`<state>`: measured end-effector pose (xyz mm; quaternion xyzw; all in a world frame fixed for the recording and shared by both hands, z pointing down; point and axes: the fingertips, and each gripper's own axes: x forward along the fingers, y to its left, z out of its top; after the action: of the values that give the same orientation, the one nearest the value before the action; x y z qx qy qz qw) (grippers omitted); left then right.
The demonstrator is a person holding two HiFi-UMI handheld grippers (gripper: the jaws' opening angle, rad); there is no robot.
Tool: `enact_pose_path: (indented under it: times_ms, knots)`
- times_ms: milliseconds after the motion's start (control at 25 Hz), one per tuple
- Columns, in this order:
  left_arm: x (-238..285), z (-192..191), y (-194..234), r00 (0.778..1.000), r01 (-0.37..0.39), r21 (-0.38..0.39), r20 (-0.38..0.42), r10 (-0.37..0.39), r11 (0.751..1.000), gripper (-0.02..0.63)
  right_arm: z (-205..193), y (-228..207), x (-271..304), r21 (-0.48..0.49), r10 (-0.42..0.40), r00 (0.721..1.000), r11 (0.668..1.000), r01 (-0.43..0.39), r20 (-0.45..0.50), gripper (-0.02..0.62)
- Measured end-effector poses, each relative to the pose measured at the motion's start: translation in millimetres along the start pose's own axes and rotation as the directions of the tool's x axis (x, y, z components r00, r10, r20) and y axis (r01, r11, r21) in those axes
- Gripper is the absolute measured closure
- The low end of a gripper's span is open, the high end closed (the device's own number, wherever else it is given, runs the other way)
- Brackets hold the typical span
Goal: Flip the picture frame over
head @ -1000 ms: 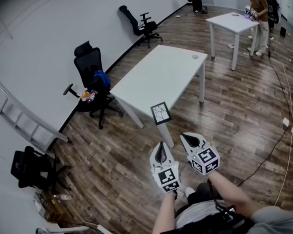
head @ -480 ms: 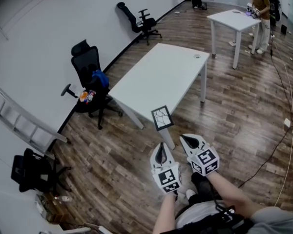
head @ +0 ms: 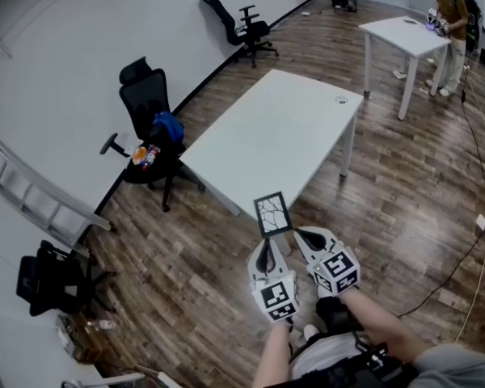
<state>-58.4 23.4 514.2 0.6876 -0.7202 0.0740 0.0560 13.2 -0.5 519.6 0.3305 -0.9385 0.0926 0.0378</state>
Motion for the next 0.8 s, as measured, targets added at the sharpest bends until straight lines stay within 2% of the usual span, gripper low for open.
enact_pose_path:
  times_ms: [360, 520, 800]
  knots:
    - [47, -5, 13, 0.993, -0.105, -0.005, -0.046, 0.105, 0.994, 0.604, -2, -37, 46, 0.019, 0.094, 0.995, 0.995, -0.093, -0.041, 0.592]
    - [59, -2, 15, 0.99, -0.13, 0.022, -0.055, 0.131, 0.991, 0.604, -4, -40, 66, 0.018, 0.134, 0.99, 0.991, -0.133, -0.051, 0.592]
    - [63, -11, 26, 0.979, -0.181, 0.003, -0.091, 0.181, 0.983, 0.604, -11, -46, 78, 0.036, 0.166, 0.983, 0.986, -0.164, -0.08, 0.592]
